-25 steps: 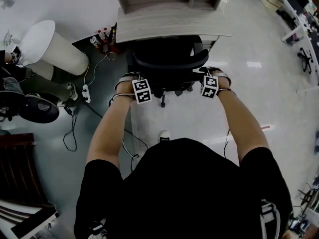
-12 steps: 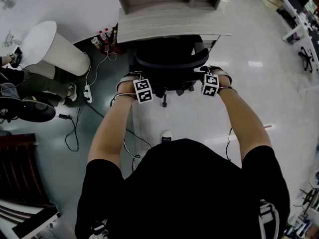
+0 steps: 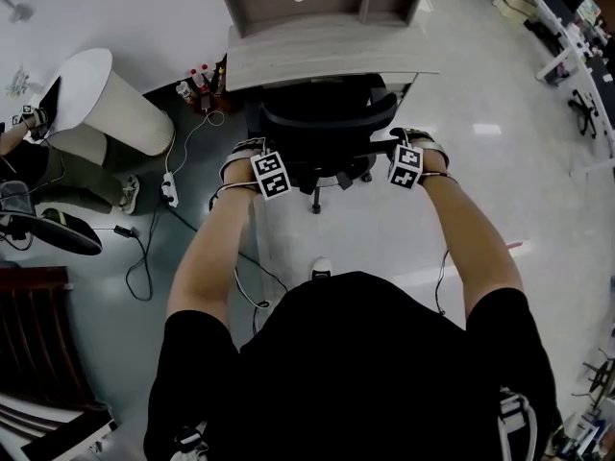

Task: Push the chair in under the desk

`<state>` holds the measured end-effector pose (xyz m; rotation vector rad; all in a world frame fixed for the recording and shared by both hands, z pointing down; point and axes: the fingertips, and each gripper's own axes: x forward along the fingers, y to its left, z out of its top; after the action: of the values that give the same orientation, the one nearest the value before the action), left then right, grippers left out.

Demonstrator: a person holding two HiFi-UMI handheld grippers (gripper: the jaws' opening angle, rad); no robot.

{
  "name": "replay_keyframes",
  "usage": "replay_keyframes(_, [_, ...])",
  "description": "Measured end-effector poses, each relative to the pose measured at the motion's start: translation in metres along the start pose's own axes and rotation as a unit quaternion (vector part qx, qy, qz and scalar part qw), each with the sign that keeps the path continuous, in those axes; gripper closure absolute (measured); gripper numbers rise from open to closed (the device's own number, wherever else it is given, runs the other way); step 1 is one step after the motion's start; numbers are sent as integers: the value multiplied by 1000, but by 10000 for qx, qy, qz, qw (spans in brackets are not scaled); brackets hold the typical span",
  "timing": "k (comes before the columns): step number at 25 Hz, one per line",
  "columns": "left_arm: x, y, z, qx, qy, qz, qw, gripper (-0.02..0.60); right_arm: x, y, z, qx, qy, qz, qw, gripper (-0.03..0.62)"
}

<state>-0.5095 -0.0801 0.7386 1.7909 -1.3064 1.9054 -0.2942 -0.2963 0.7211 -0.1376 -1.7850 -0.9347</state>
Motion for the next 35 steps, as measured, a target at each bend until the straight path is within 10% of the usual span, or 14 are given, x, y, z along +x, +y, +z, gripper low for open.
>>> replay_keyframes(7, [-44,-1,1,-1221,-863,147,9886,353,-57,-5,3,1223,-568,-551,9893,390])
replay_keyframes(26, [-181,-14,62,-3383,-3520,500,8713,439,-178,9,20,3213,-1962,-1212,9185,521])
replay_keyframes(35, [-190,-23,56,-3811,-3737,580,8436,500,-192,9,10,3653,-2284,-1232,8940,572])
